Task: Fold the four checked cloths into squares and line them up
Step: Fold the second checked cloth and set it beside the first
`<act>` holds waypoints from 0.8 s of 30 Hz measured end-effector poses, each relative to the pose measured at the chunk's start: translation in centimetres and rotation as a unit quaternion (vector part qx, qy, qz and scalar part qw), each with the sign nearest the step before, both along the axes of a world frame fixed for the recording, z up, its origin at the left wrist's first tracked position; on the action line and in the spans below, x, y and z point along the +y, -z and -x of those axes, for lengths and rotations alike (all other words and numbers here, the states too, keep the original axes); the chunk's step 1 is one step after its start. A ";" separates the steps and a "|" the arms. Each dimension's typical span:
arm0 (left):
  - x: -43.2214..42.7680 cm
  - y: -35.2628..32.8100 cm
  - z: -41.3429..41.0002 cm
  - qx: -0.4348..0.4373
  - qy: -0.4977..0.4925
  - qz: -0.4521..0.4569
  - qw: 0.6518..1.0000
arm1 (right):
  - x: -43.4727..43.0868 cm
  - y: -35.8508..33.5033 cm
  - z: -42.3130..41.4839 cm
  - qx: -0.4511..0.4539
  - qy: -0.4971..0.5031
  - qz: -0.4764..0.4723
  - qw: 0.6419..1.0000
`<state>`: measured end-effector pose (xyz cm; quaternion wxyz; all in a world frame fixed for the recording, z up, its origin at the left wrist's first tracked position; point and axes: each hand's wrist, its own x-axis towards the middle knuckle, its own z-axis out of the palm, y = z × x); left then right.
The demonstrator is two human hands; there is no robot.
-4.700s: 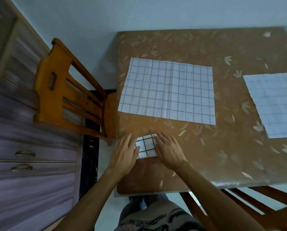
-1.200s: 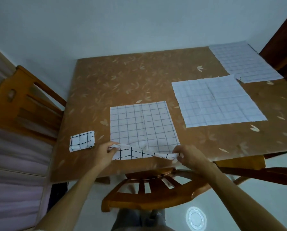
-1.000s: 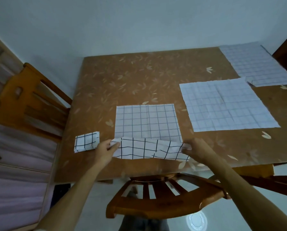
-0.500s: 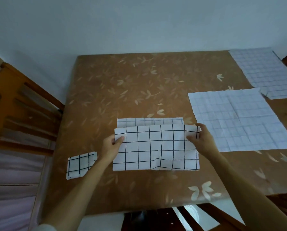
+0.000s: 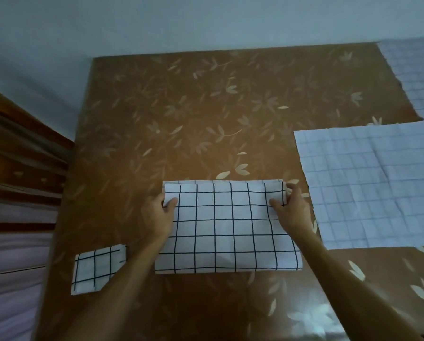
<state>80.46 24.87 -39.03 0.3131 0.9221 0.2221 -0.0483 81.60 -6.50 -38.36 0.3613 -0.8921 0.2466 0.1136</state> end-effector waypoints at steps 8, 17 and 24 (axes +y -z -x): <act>-1.9 -0.1 0.8 -0.048 0.026 -0.170 0.984 | 1.0 1.2 0.9 -0.157 -0.024 0.146 0.977; -7.5 3.6 5.6 -0.080 0.391 -0.165 0.902 | 8.2 4.4 5.8 -0.158 -0.380 0.173 0.895; -6.0 4.5 7.0 -0.031 0.388 -0.192 0.901 | 7.0 5.6 6.1 -0.115 -0.402 0.232 0.878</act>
